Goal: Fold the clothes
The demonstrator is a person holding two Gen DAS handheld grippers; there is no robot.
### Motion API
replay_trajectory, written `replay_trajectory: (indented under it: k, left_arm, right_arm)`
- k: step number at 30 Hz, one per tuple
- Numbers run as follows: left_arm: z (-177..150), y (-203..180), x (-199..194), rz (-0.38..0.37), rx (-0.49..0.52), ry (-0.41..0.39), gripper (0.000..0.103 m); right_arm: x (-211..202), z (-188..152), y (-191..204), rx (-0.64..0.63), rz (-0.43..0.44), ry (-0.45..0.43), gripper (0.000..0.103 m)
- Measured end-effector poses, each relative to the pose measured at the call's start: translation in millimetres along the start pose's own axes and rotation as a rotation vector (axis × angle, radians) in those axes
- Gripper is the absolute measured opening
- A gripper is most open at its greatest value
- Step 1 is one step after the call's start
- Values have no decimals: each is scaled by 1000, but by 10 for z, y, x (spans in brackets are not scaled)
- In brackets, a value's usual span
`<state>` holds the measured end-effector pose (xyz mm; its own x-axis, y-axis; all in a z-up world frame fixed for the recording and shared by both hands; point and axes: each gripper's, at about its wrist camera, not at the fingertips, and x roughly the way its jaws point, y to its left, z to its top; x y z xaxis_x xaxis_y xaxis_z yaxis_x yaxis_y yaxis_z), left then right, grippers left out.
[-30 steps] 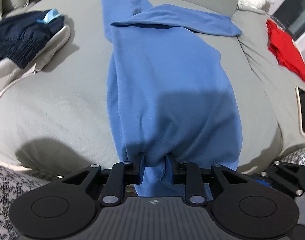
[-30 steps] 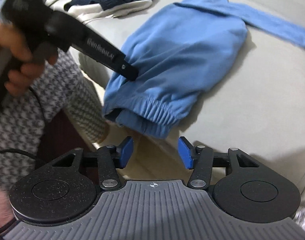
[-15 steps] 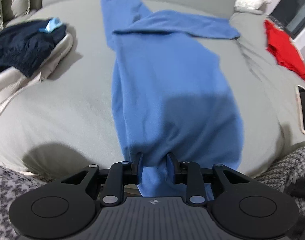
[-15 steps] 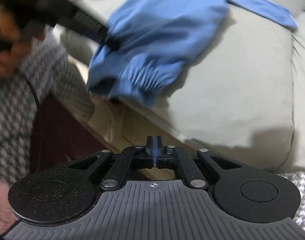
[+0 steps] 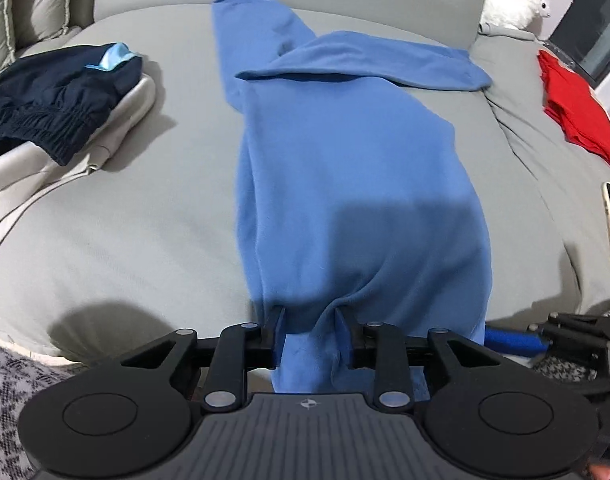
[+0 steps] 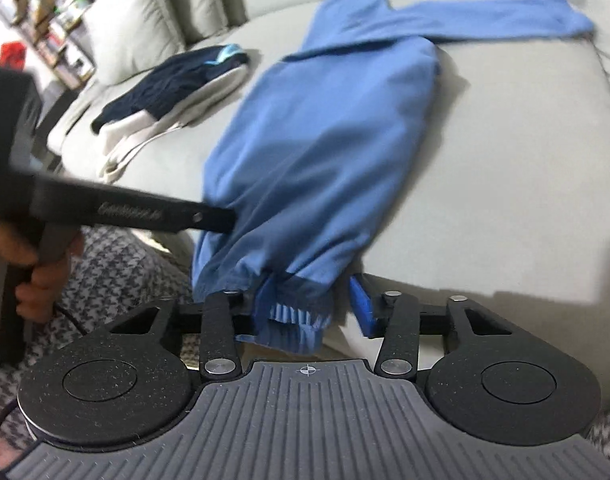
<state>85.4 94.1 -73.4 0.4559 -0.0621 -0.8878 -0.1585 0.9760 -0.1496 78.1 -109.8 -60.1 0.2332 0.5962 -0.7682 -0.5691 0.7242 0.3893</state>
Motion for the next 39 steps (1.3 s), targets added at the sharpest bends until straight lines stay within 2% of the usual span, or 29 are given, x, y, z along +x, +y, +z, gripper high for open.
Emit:
replay_trajectory:
  k: [1, 2, 3, 7, 8, 10, 11, 12, 13, 16, 17, 18, 19, 20, 21, 23, 24, 25, 26, 28, 29, 32, 34, 35, 38, 39]
  left_arm:
    - [0, 15, -5, 2, -5, -3, 30]
    - [3, 59, -15, -2, -24, -4, 30]
    - [2, 67, -20, -5, -29, -4, 30]
    - [-1, 36, -19, 9, -14, -5, 30]
    - [2, 22, -8, 16, -4, -3, 30]
    - [4, 22, -48, 14, -3, -6, 30]
    - [4, 22, -68, 13, -2, -8, 29]
    - [-28, -17, -205, -17, 25, -35, 22]
    - [-31, -30, -222, -30, 31, -40, 22]
    - [-69, -232, -452, -277, 132, -84, 21]
    - [-73, -255, -463, -284, 145, -88, 21]
    - [-83, -361, -478, -286, 205, -102, 15]
    - [-89, -405, -461, -266, 231, -103, 13]
    - [-110, -455, -308, -189, 269, -35, 14]
    - [-132, -504, -154, -111, 308, 33, 14]
    - [-221, -492, 121, -74, 323, 204, 11]
    - [-272, -474, 199, -67, 320, 274, 11]
    - [-276, -476, 183, -63, 323, 268, 11]
    - [-262, -476, 107, -72, 323, 244, 11]
    - [-206, -439, -151, -125, 288, 163, 12]
    - [-199, -432, -186, -131, 282, 153, 12]
    - [-96, -299, -549, -186, 177, 4, 19]
    - [-45, -261, -597, -173, 140, -41, 19]
    - [16, -232, -580, -144, 108, -87, 19]
    - [103, -183, -377, -105, 52, -117, 19]
    - [118, -172, -167, -58, 54, -59, 20]
  right_arm:
    - [12, -10, 46, -23, -19, 23, 29]
    - [5, 0, 65, -33, -36, 44, 12]
    - [-17, 27, 62, -21, -54, 67, 7]
    - [-250, 92, 38, 11, -122, 124, 5]
    - [-244, 80, 21, 3, -156, 165, 0]
    - [-204, 36, -24, -21, -223, 249, 2]
    - [-171, 1, -59, -29, -241, 279, 8]
    - [-206, -8, -80, -13, -232, 266, 12]
    - [-281, -11, -93, 14, -209, 229, 12]
    - [-462, 64, 44, -16, -115, 96, 12]
    - [-485, 99, 116, -48, -92, 58, 12]
    - [-477, 146, 198, -83, -72, 22, 12]
    - [-438, 203, 290, -122, -56, -11, 12]
    - [-404, 239, 342, -146, -47, -32, 11]
    - [-305, 238, 341, -153, -63, 0, 10]
    - [36, 198, 310, -164, -132, 140, 14]
    - [160, 158, 284, -161, -162, 210, 9]
    - [227, 82, 245, -151, -182, 287, 7]
    - [238, 5, 220, -145, -200, 340, 10]
    - [151, -88, 202, -144, -228, 365, 10]
    - [86, -83, 198, -139, -224, 351, 12]
    - [-240, 107, 212, -118, -197, 232, 16]
    - [-405, 313, 265, -137, -194, 134, 17]
    - [-435, 378, 280, -143, -190, 105, 18]
    - [-322, 652, 338, -163, -183, 16, 23]
    - [-276, 717, 350, -165, -181, -2, 23]
